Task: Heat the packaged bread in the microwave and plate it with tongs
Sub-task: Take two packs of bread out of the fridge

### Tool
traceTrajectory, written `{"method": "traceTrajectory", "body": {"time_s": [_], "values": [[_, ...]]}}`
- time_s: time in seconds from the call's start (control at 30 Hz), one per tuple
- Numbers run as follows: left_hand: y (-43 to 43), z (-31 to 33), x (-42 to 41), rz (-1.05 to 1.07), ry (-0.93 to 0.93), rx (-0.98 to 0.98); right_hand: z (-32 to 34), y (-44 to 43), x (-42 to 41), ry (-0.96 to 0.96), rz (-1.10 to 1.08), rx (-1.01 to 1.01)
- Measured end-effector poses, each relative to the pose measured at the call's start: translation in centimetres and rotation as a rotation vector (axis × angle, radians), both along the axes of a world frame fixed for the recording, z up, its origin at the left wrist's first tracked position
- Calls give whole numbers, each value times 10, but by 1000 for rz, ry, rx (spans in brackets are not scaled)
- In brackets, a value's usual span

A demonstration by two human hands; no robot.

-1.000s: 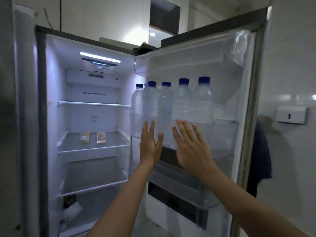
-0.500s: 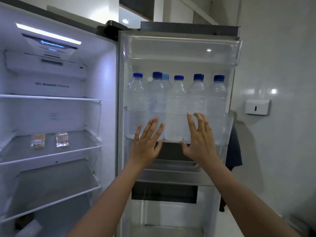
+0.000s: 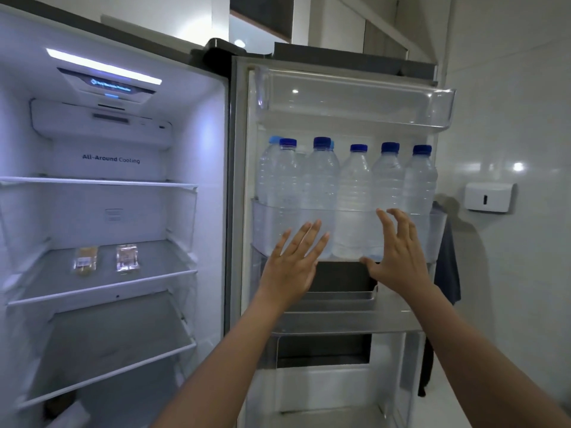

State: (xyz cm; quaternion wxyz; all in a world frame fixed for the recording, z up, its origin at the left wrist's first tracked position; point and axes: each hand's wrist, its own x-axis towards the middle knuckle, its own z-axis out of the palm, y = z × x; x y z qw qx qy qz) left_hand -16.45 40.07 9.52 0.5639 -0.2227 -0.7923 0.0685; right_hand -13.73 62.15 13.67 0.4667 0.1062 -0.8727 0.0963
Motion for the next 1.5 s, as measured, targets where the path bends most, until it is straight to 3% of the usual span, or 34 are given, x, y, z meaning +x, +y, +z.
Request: {"method": "traceTrajectory", "body": {"time_s": [0.2,0.47,0.67,0.87,1.0,1.1,1.2,1.5], "values": [[-12,-4,14,26,-75,23,-11,-24,4,-90,-16,-106],[-65,-18,59,32,-415,149,-53,-97,25,-63,190,-258],[-150,-41,91,178,-473,261,-67,-169,31,0,420,-135],[-271,-54,71,361,-517,428,-79,-296,3,52,634,25],[-353,-62,45,394,-597,679,-82,-377,-39,-85,675,102],[-403,-64,29,363,-619,819,-84,-429,-71,-226,686,26],[-440,-66,7,398,-639,873,-91,-472,-108,-327,727,-94],[-527,-73,-105,440,-642,1107,-105,-579,-253,-656,661,-159]]}}
